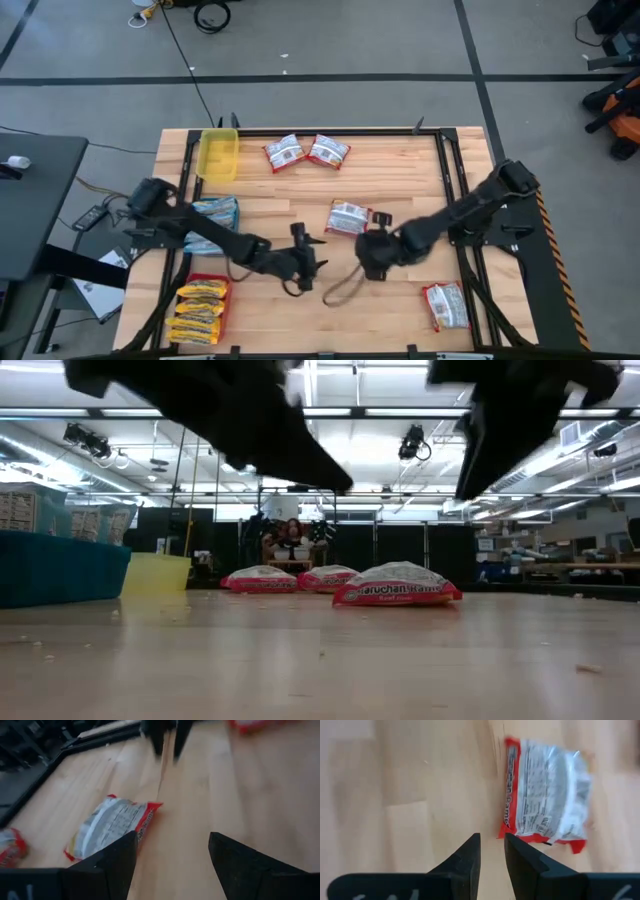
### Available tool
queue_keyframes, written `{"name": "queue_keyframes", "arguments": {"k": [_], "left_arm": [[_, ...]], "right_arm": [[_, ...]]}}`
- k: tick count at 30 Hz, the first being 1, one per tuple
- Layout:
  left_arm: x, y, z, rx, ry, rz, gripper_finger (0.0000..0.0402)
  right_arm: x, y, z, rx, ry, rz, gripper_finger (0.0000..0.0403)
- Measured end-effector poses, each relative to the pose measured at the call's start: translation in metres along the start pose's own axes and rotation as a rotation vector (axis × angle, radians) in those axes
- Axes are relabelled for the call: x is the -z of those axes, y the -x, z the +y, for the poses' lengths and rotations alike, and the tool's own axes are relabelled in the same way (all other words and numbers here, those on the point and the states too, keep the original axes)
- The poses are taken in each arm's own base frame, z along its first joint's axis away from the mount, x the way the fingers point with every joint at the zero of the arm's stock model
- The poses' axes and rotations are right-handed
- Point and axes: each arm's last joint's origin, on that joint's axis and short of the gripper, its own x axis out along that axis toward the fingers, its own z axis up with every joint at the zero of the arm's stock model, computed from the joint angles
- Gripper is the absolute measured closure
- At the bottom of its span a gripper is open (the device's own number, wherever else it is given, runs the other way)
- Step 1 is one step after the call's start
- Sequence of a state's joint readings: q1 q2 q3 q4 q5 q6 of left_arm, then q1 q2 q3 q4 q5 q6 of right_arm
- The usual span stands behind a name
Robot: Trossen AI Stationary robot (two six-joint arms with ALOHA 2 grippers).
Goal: Sort Maruchan noodles
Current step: Put the middle red noodle pack into the yellow bin
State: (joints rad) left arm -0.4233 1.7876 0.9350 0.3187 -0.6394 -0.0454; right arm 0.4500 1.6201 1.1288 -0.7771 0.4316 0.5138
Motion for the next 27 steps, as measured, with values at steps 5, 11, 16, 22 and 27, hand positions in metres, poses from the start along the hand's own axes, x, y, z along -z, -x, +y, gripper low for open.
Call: {"name": "queue_keyframes", "arguments": {"k": [5, 11, 16, 22, 27], "left_arm": [[0.002, -0.030, -0.016, -0.098, -0.131, 0.051, 0.0154], [0.005, -0.066, -0.015, -0.178, -0.141, 0.080, 0.0154], [0.016, -0.099, -0.002, -0.204, -0.150, 0.132, 0.0154], [0.030, -0.127, 0.014, -0.182, -0.270, 0.183, 0.0155], [0.039, -0.138, 0.025, -0.064, -0.248, 0.196, 0.0174]], "right_arm": [[0.016, 0.058, 0.021, -0.013, -0.018, -0.182, 0.0310], [0.042, 0.109, 0.036, -0.111, -0.043, -0.358, 0.0310], [0.054, 0.120, 0.048, -0.167, -0.054, -0.386, 0.0310], [0.060, 0.115, 0.059, -0.177, -0.043, -0.362, 0.0310], [0.059, 0.111, 0.060, -0.175, -0.042, -0.345, 0.0310]]}}
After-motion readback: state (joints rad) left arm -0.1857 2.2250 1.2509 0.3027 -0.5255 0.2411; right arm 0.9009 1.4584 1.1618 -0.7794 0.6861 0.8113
